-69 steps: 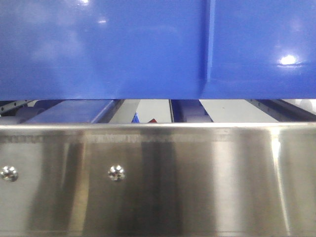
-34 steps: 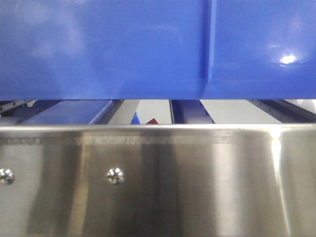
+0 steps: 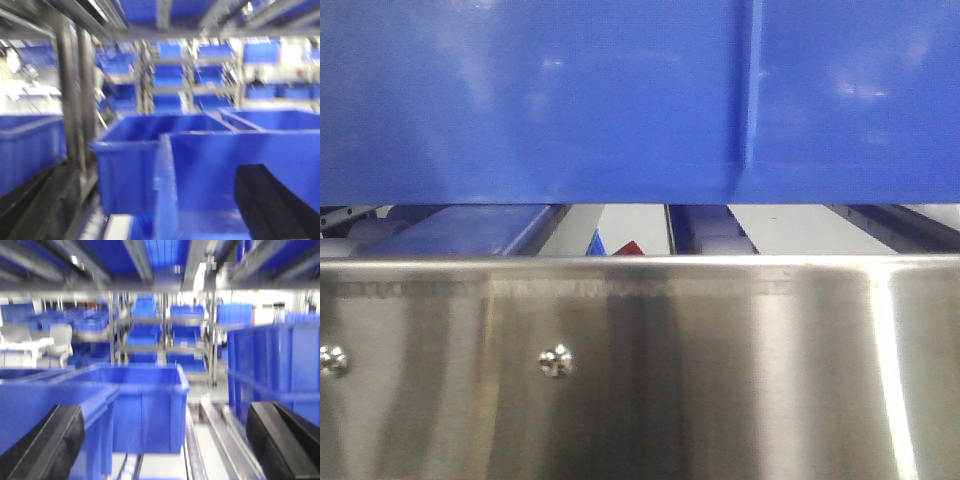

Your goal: Move blue bin to conveyor side

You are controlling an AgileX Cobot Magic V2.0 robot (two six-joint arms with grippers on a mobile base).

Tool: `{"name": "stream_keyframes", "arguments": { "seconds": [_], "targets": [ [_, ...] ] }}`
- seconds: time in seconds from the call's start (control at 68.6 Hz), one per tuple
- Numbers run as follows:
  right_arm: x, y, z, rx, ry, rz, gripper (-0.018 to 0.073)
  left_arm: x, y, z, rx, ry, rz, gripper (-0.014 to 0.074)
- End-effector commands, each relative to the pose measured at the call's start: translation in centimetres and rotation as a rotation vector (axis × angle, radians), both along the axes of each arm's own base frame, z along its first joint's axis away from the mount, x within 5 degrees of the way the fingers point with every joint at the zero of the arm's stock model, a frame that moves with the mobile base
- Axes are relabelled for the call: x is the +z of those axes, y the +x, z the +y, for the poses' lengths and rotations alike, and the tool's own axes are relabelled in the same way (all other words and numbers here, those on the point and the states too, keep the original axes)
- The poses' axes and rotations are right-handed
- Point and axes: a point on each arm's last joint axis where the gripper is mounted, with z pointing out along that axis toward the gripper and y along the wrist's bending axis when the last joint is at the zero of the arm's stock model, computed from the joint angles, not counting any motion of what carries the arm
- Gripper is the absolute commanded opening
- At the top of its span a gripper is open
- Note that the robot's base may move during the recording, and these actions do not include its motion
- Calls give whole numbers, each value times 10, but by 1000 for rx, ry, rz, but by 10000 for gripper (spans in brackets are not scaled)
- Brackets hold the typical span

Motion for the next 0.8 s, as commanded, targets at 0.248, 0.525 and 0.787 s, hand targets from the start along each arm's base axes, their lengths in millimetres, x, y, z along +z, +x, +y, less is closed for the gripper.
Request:
{"name": "stream_keyframes", "arguments": {
  "seconds": [0.248,0.525,0.787],
  "targets": [
    [61,37,18,171,-62,257,559,46,55,-7,-56,-59,323,549],
    [113,80,42,319,-133,545,559,68,94,-11,-60,-56,500,549],
    [123,126,55,337,-110,810,559,80,134,-13,-34,-47,695,549]
  ]
}}
